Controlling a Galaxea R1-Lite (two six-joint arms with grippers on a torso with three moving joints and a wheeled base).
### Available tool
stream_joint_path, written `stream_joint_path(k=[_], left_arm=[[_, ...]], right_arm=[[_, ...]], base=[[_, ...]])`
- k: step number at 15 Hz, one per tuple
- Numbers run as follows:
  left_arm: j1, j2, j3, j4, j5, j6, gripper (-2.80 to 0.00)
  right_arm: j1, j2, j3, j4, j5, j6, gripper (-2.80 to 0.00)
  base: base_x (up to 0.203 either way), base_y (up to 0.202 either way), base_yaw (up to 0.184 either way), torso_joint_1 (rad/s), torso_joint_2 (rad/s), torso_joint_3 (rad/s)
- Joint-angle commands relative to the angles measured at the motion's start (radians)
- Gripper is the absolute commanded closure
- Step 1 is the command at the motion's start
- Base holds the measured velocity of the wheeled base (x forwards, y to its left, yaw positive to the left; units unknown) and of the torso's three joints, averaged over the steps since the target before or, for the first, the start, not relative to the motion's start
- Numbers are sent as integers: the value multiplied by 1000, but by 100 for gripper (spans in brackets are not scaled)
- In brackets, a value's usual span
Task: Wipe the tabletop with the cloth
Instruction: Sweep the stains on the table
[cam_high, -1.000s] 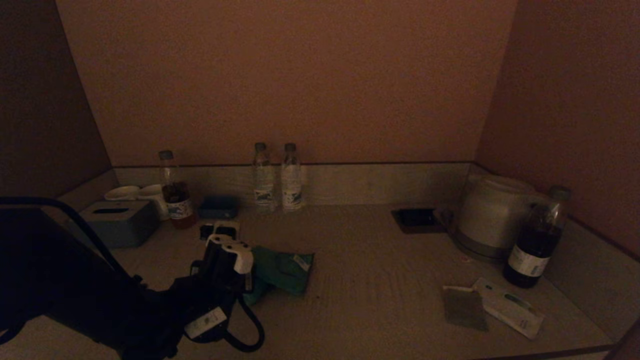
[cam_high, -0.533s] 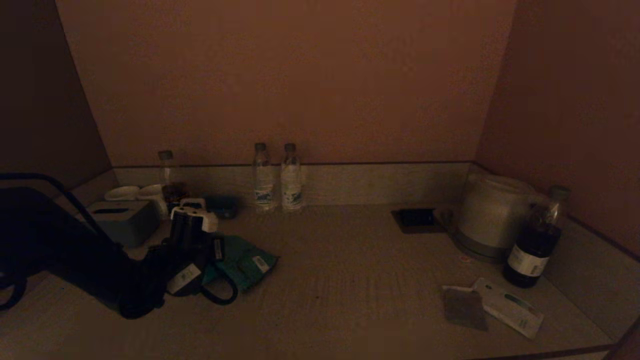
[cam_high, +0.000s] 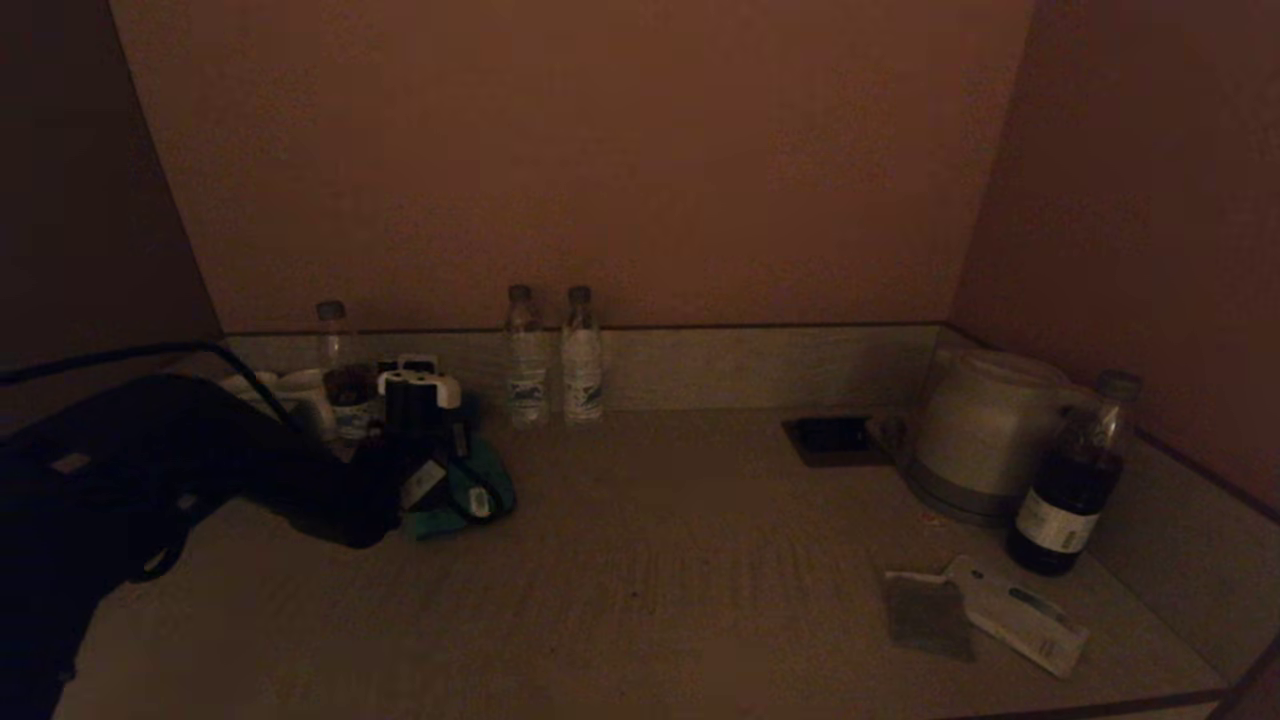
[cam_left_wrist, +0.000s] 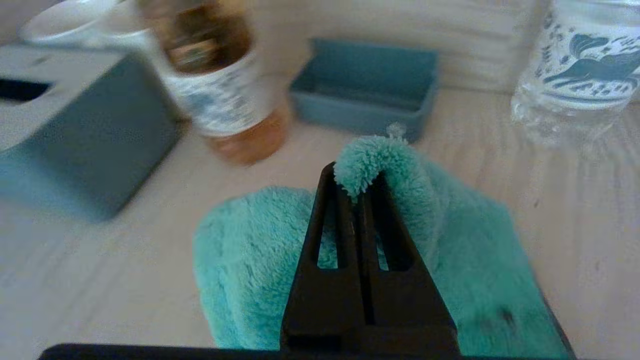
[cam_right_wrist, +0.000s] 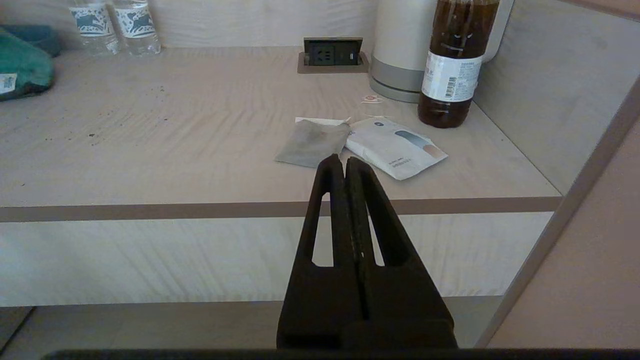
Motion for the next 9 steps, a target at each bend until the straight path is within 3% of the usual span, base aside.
stream_joint_path(k=[1,5,9], left_arm=[[-16,104,-87,5,3,8,0],[-91,124,-142,31,3,12,0],[-285,103,-200,68,12,12,0]], right_arm=[[0,0,0,-1,0,0,0],[0,0,0,-1,0,0,0],[0,0,0,-1,0,0,0]], base=[[0,0,0,0,0,0],[0,0,0,0,0,0],[0,0,0,0,0,0]])
